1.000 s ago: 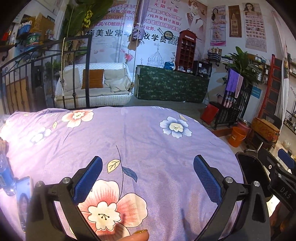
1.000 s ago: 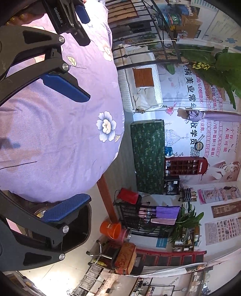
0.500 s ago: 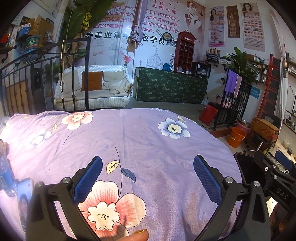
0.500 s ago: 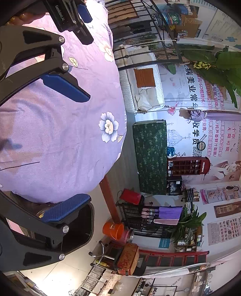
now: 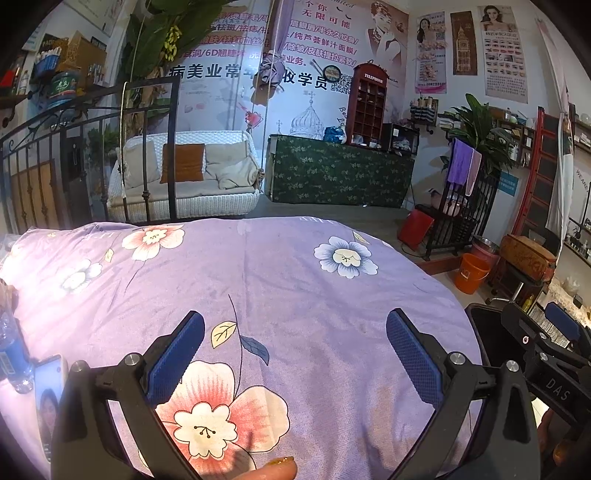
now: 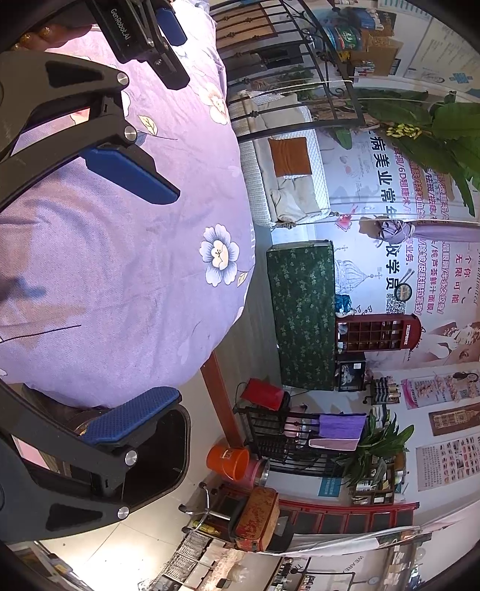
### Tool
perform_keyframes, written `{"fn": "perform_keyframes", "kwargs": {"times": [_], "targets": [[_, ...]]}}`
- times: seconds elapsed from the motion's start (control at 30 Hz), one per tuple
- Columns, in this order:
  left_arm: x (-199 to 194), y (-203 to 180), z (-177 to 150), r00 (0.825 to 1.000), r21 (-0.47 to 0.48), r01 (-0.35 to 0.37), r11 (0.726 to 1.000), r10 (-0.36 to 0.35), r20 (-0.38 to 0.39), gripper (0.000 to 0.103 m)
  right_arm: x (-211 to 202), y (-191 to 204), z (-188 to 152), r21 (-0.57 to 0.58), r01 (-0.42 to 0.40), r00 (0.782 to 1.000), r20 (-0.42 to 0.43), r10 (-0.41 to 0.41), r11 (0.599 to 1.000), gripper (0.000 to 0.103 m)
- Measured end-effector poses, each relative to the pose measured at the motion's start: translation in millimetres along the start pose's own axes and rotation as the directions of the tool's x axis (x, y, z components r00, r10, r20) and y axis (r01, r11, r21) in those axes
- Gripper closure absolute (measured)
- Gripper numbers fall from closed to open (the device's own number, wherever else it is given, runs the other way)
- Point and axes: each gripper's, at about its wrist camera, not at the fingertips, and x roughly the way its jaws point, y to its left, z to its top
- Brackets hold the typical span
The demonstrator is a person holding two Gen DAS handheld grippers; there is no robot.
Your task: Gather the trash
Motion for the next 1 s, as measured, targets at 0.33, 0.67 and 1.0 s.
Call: {"fn": "perform_keyframes", "kwargs": {"times": [0.33, 0.67, 1.0], "targets": [[0.3, 0.2, -0.1, 1.0, 0.0, 0.001, 1.0, -0.001, -0.002, 0.006, 2.9, -1.4, -2.9, 0.003, 0.0, 1.0, -0.008, 0.0, 1.0, 0.006], [1.5, 0.7, 0.6, 1.0, 0.004, 0.002, 1.0, -0.002, -0.008, 0.006, 5.3, -2.8, -5.1, 0.007, 0.001, 1.0, -0.015, -0.001, 1.0, 0.006], [1.9, -0.5, -0.3, 1.0, 0.005, 0.002, 1.0, -0.002, -0.011, 0.006, 6.7, -3.9, -7.2, 0.008, 0.002, 1.0, -0.017, -0.002, 1.0, 0.006]]}}
